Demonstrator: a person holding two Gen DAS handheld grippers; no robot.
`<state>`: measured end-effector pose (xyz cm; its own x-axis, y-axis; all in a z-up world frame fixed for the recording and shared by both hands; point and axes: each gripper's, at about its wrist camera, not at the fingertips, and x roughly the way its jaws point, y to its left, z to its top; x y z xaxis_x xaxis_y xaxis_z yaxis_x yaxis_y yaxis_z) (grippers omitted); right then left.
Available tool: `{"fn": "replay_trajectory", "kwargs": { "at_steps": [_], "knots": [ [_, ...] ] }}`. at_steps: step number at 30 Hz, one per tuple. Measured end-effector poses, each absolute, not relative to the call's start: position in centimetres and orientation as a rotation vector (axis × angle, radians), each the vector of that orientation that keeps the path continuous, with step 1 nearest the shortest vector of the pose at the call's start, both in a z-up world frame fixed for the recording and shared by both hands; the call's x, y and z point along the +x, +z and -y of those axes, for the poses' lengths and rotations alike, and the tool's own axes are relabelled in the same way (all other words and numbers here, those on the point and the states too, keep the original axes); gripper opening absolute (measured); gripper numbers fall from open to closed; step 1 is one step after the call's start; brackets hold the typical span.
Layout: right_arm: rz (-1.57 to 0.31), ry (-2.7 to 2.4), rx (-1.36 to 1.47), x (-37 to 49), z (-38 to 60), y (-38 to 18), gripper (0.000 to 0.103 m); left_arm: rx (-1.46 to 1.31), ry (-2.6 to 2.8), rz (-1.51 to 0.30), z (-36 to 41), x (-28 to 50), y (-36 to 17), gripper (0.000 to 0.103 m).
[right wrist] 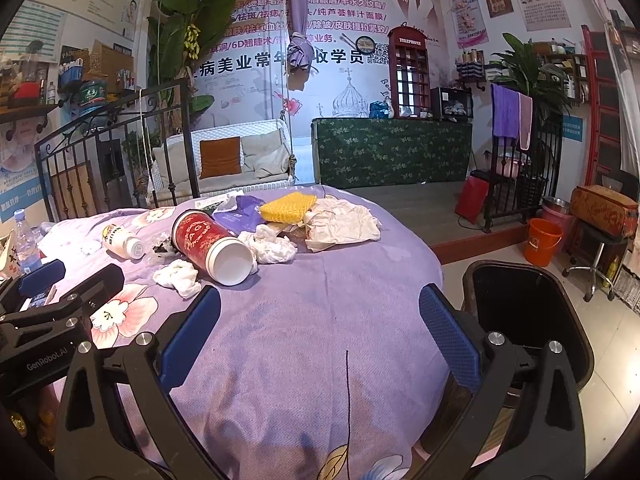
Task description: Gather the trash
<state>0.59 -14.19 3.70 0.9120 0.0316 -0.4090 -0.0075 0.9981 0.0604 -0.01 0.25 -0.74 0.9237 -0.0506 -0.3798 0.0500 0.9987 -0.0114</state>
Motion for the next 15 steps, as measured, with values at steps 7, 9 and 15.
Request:
{"fn": "replay_trajectory", "kwargs": {
  "at_steps": [7,9,15],
  "knots": [
    [-0.422,0.019,0.059,0.66,14.1,3.58,0.098,-0.003,-0.054,-0.396,-0.27,0.08,-0.86,0.097],
    [-0.424,0.021,0.061,0.68,14.1,3.61,0.098,-0.006,-0.055,-0.4,-0.31,0.06,-1.01,0.097],
    [-0.428,0.022,0.061,0.84,13.86,3.35,0.098,-0.007,-0.055,-0.404,-0.43,0.07,-1.08,0.097]
  ]
}}
